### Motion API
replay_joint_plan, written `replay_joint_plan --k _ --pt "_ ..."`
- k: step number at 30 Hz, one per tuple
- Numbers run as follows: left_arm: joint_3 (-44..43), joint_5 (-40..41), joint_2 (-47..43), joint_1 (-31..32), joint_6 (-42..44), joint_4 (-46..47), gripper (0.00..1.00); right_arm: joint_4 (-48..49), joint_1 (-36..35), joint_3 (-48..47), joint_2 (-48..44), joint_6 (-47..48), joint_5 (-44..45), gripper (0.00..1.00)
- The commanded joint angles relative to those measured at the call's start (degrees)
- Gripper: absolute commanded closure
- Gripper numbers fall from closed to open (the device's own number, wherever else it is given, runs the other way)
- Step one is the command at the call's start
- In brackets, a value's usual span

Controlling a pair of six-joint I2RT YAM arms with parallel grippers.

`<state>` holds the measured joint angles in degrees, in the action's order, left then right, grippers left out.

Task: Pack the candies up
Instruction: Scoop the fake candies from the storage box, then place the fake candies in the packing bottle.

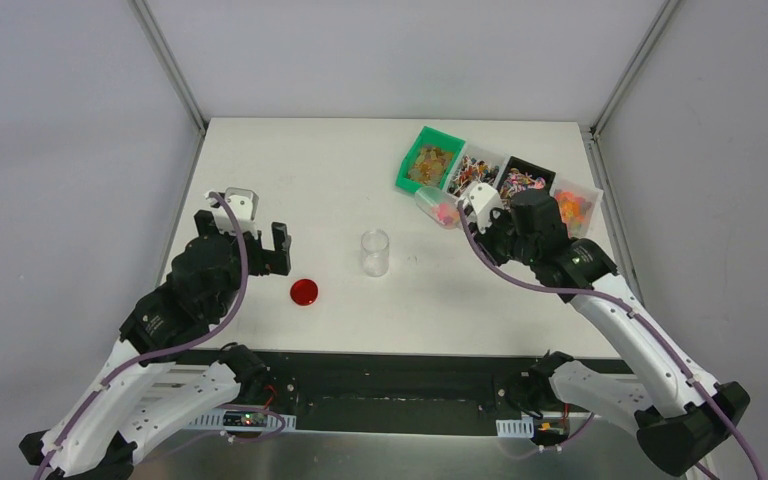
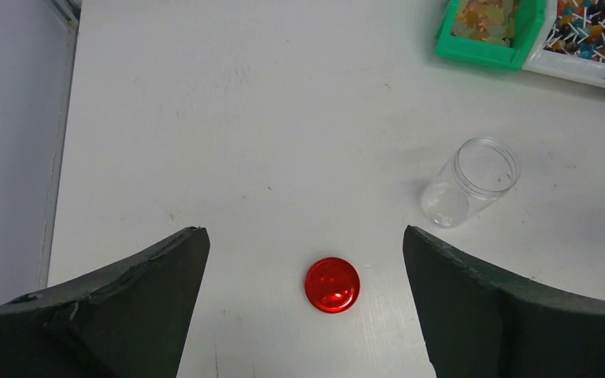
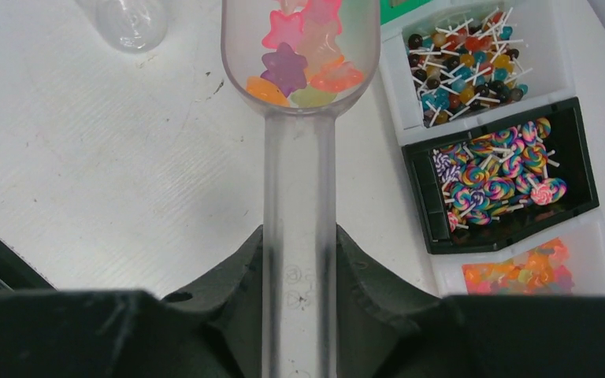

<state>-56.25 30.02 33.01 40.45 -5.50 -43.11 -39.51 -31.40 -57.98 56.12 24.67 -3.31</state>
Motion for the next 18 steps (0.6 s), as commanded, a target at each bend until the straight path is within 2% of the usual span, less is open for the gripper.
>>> replay_joint_plan --k 1,18 --pt "0.29 1.79 0.9 -0.12 -0.25 2.52 0.01 1.34 -2.92 -2.55 0.03 6.79 -0.3 1.0" --pt "0.44 2.17 0.3 -0.1 -0.31 2.55 0.02 -4.31 -11.74 -7.13 5.08 16.9 2.93 1.0"
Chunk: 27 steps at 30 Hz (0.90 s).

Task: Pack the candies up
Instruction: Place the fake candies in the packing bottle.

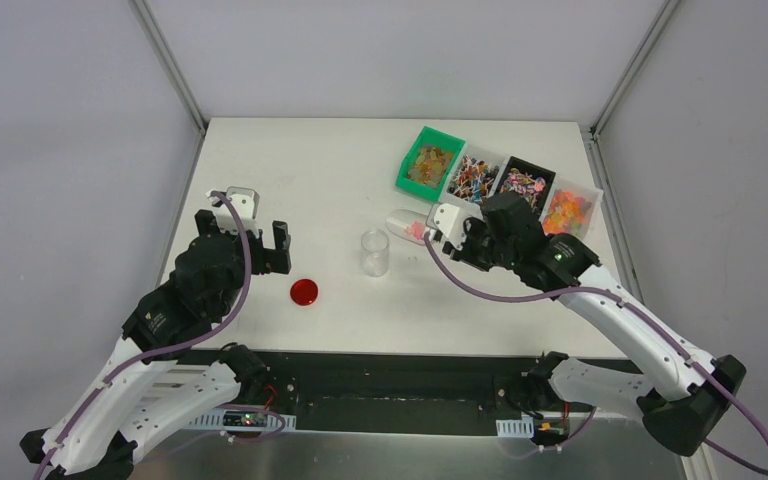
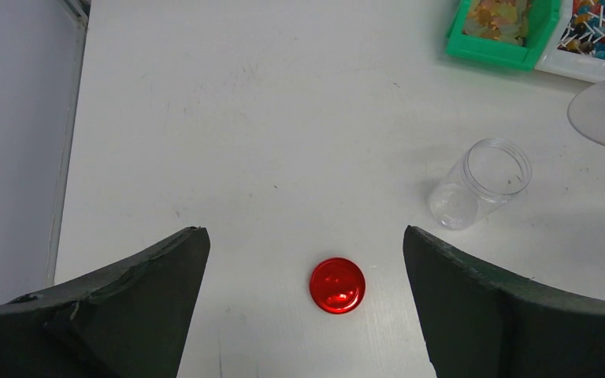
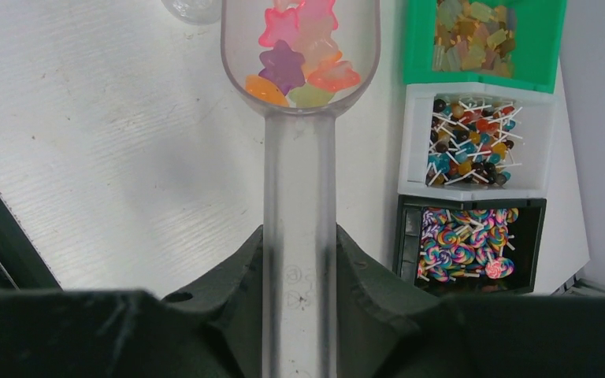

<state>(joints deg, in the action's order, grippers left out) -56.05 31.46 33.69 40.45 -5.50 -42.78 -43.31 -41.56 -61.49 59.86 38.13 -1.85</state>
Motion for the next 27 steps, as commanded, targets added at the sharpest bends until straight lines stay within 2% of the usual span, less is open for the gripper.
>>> replay_joint_plan --k 1,27 --pt "0.26 0.71 -0.31 -0.1 -0.36 2.19 0.02 -0.75 -2.13 -4.07 1.78 3.87 2.88 1.0" --pt "0.35 0.77 -0.33 -0.1 -0.46 2.22 0.02 -7.43 -7.1 -12.45 11.75 11.17 10.11 1.0"
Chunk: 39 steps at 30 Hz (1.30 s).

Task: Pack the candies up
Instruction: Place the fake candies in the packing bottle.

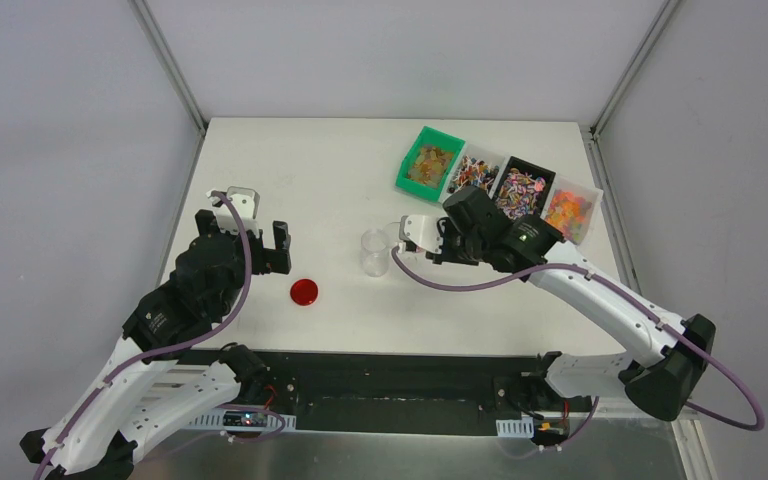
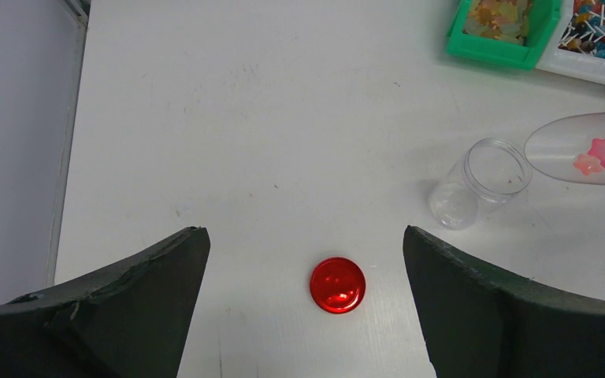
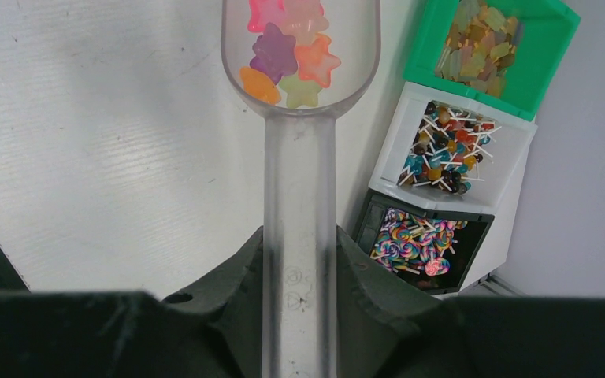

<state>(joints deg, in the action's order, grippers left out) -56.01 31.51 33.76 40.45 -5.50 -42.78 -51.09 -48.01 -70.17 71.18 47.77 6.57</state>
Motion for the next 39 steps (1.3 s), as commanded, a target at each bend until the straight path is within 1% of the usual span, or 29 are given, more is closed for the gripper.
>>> replay_joint_plan --k 1,15,39 --pt "0.32 0.7 -0.38 -0.1 -0.41 2.19 0.02 0.15 -0.87 -4.0 0.71 1.6 1.96 1.0" --pt "0.25 0.42 -1.01 -0.1 -0.61 2.18 0.02 -3.04 -3.29 -8.27 5.29 3.5 5.73 1.0" --pt "0.35 0.27 -1.63 -0.08 -0.68 2.22 0.02 -6.08 -5.29 -12.4 8.42 5.1 10.34 1.0"
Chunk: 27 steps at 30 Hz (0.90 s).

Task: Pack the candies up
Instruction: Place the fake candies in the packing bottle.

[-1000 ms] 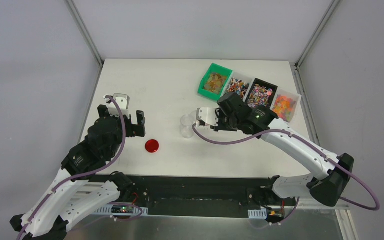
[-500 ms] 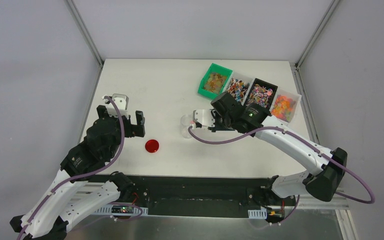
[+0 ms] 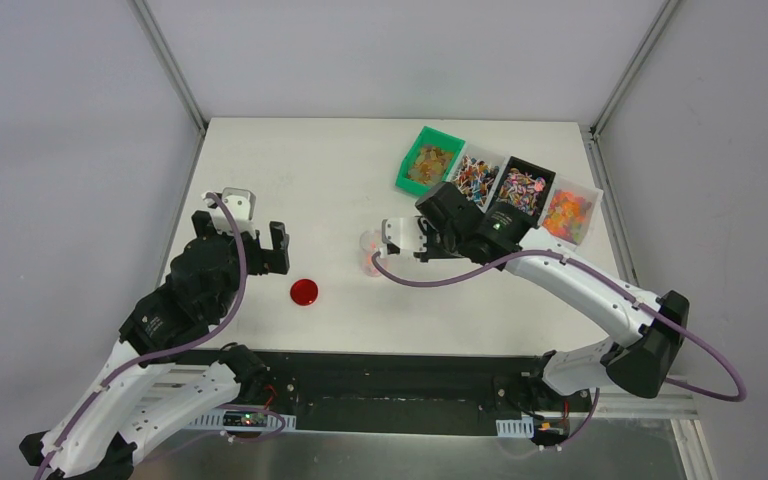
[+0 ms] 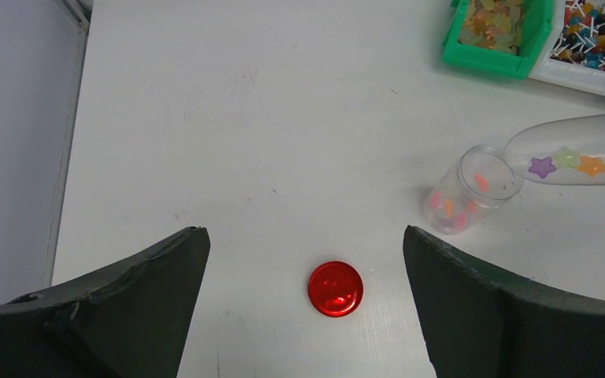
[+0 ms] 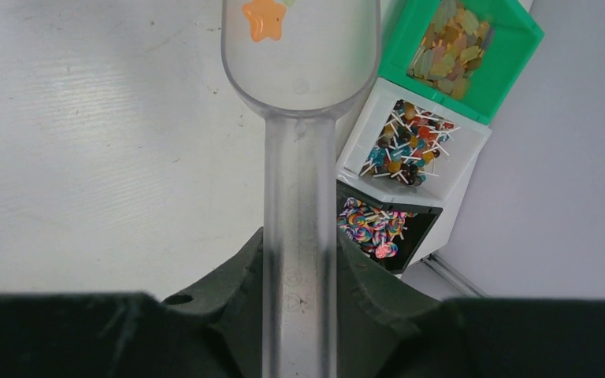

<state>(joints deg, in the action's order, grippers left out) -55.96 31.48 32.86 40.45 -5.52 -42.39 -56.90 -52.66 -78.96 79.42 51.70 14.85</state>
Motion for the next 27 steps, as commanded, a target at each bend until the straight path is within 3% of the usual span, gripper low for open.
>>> replay_joint_plan --k 1,21,27 --pt "0.27 0.25 -0.71 -0.1 -0.64 1.83 0.02 -0.5 -0.75 -3.8 0.35 1.26 2.23 1.0" --pt "0.25 0.07 -1.1 -0.1 -0.71 1.81 0.01 -3.01 -3.06 -6.26 1.59 1.89 6.5 1.0" --pt "0.2 -0.11 -0.9 -0.1 -0.65 1.79 0.02 -3.17 -3.08 -7.33 0.16 -2.82 6.68 1.0"
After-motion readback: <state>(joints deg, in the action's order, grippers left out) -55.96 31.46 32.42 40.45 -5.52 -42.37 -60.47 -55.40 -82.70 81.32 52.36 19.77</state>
